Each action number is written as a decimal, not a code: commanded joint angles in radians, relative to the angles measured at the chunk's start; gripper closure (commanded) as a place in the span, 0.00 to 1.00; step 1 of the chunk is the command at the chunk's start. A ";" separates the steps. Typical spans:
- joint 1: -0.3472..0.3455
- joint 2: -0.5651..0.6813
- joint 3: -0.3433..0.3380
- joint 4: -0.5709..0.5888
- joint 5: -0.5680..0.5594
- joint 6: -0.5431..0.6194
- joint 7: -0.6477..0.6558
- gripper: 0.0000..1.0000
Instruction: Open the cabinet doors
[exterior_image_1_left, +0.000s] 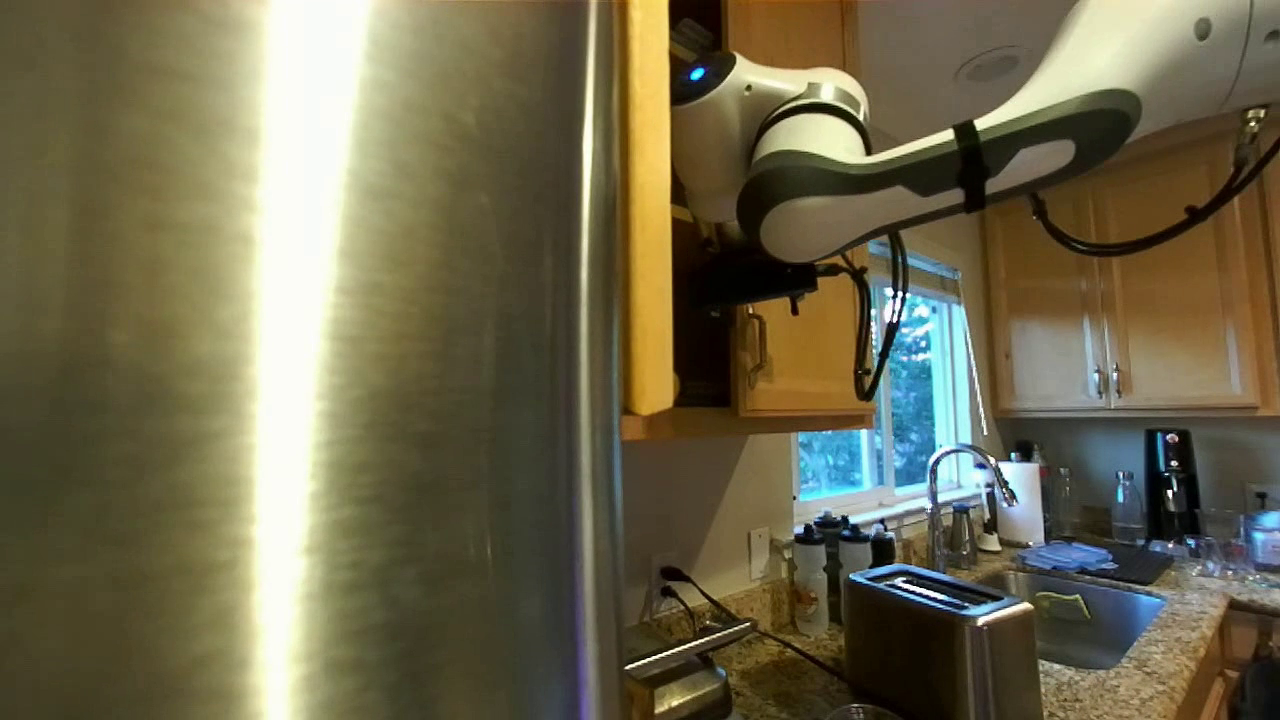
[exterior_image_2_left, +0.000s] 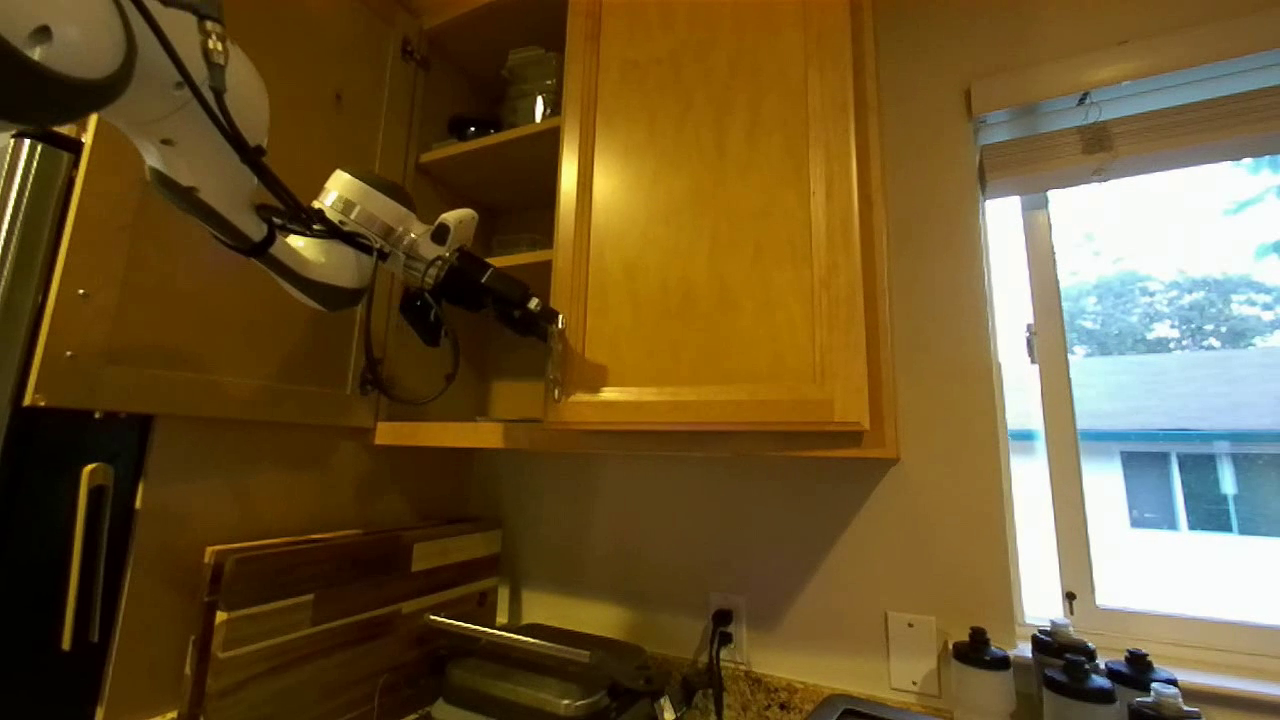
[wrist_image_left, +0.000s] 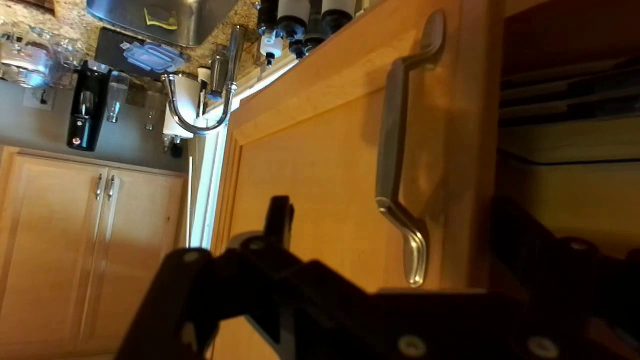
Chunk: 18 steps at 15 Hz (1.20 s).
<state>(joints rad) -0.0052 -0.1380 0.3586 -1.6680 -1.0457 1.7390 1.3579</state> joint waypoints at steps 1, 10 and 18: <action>0.057 -0.003 -0.070 0.006 -0.026 -0.017 0.011 0.00; 0.053 -0.237 -0.173 -0.199 0.109 -0.130 0.008 0.00; 0.018 -0.494 -0.245 -0.376 0.210 -0.290 0.006 0.00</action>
<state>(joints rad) 0.0480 -0.5220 0.1842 -1.9330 -0.8388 1.4718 1.3583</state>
